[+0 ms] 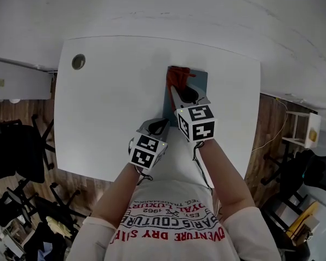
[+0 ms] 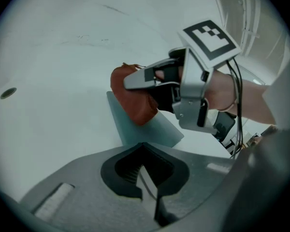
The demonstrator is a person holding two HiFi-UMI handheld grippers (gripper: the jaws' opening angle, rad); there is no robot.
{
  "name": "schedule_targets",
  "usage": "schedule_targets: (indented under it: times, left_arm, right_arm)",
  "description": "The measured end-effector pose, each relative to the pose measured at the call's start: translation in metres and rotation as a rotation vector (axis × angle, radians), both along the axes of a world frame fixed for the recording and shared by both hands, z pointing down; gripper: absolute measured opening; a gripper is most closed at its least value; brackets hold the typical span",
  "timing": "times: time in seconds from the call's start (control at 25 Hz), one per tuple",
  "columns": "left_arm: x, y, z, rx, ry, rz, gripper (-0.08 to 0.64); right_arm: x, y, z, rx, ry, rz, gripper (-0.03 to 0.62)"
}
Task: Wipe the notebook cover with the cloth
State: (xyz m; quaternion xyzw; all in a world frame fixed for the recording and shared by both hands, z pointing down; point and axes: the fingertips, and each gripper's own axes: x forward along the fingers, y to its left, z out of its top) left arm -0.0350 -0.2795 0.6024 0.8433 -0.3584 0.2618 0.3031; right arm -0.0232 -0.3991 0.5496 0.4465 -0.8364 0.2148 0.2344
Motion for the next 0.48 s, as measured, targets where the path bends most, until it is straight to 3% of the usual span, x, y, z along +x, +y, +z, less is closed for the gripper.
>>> schedule_targets:
  times: [0.32, 0.48]
  left_arm:
    - [-0.001, 0.0, 0.0, 0.025, -0.026, -0.009, 0.009]
    - [0.0, -0.001, 0.0, 0.052, -0.042, -0.011, 0.009]
  right_arm:
    - [-0.02, -0.025, 0.037, -0.113, 0.042, -0.032, 0.082]
    - [-0.023, -0.03, 0.044, -0.18, 0.093, -0.105, 0.088]
